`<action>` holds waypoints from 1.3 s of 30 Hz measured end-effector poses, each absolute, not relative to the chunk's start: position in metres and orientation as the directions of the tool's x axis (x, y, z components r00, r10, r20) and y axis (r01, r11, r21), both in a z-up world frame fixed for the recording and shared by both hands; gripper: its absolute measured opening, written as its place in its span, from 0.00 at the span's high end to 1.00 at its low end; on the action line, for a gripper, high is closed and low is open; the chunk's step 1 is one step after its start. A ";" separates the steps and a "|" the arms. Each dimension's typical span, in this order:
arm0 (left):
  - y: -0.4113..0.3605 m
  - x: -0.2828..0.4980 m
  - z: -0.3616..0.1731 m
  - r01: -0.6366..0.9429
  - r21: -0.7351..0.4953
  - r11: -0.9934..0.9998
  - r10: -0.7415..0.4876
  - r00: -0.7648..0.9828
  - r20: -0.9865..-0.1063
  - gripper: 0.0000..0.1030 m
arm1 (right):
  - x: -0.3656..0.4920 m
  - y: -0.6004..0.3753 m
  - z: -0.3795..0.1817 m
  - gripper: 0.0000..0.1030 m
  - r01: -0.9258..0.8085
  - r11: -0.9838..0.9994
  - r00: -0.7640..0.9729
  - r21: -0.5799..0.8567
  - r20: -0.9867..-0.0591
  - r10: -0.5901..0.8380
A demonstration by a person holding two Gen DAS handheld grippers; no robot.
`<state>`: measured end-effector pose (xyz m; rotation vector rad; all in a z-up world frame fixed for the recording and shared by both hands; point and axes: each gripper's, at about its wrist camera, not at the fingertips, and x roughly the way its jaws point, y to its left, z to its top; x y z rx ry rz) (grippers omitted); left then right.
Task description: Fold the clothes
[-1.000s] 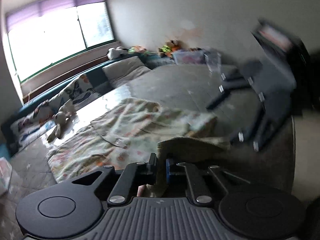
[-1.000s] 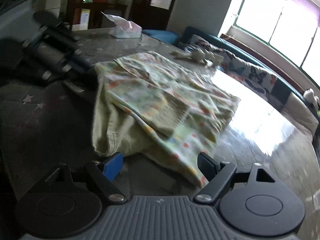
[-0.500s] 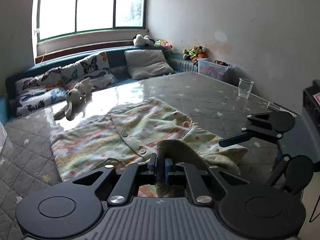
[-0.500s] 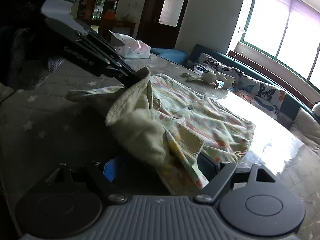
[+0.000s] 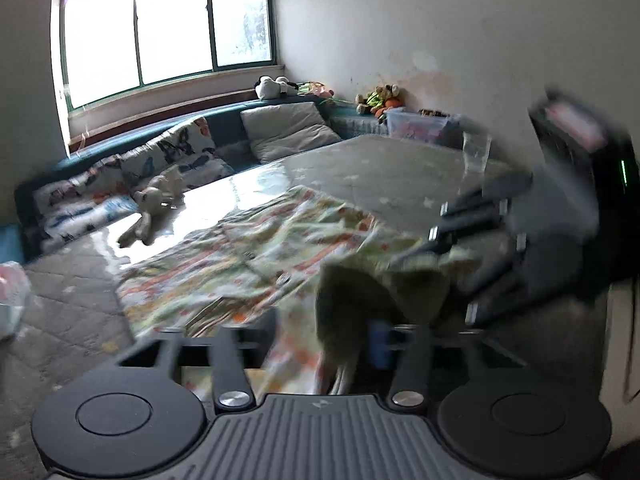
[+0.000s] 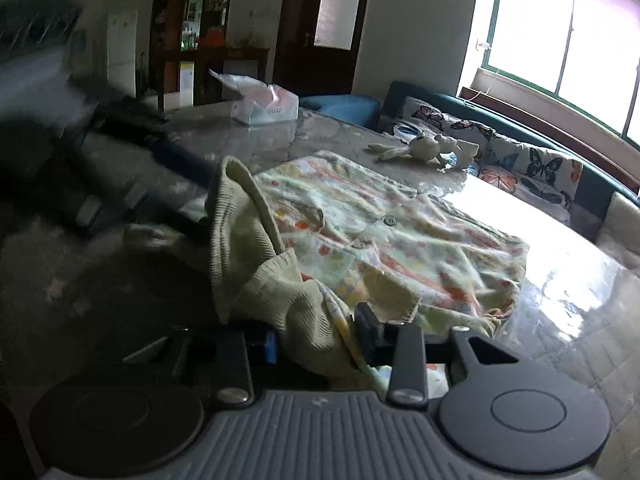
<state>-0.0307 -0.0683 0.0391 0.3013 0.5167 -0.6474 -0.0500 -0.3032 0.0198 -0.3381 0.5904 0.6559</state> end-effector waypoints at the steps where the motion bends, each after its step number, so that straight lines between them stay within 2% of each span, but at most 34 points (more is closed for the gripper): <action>1: -0.067 -0.037 0.036 0.641 0.133 0.756 -0.483 0.683 -0.547 0.45 | -0.050 -0.305 0.022 0.68 -0.652 0.753 0.638 -0.095 -0.605 0.476; 8: -0.071 -0.055 0.011 0.621 0.323 0.714 -0.391 0.736 -0.553 0.46 | -0.050 -0.307 0.027 0.78 -0.632 0.772 0.645 -0.067 -0.597 0.477; 10: -0.070 -0.056 0.009 0.613 0.334 0.716 -0.379 0.743 -0.552 0.61 | -0.051 -0.307 0.026 0.80 -0.626 0.777 0.650 -0.065 -0.595 0.473; 12: -0.066 -0.058 0.010 0.608 0.331 0.722 -0.376 0.746 -0.550 0.81 | -0.055 -0.307 0.027 0.83 -0.623 0.780 0.654 -0.065 -0.591 0.473; 15: -0.061 -0.061 0.011 0.600 0.327 0.730 -0.372 0.750 -0.547 0.91 | -0.061 -0.307 0.030 0.85 -0.626 0.777 0.656 -0.067 -0.583 0.479; 19: -0.053 -0.067 0.015 0.592 0.316 0.741 -0.371 0.753 -0.543 0.92 | -0.071 -0.306 0.038 0.87 -0.644 0.763 0.647 -0.060 -0.575 0.501; 25: -0.034 -0.119 0.045 0.635 0.268 0.725 -0.427 0.719 -0.549 0.92 | -0.118 -0.310 0.067 0.88 -0.702 0.712 0.589 -0.017 -0.576 0.567; 29: -0.021 -0.135 0.059 0.634 0.200 0.747 -0.439 0.697 -0.567 0.91 | -0.139 -0.305 0.081 0.89 -0.730 0.683 0.555 0.002 -0.582 0.595; 35: -0.014 -0.097 0.069 0.587 0.136 0.798 -0.420 0.704 -0.573 0.91 | -0.111 -0.295 0.095 0.91 -0.729 0.685 0.554 -0.003 -0.589 0.588; 39: -0.019 -0.060 0.079 0.561 0.153 0.813 -0.401 0.732 -0.551 0.91 | -0.069 -0.295 0.104 0.91 -0.710 0.704 0.557 0.015 -0.599 0.575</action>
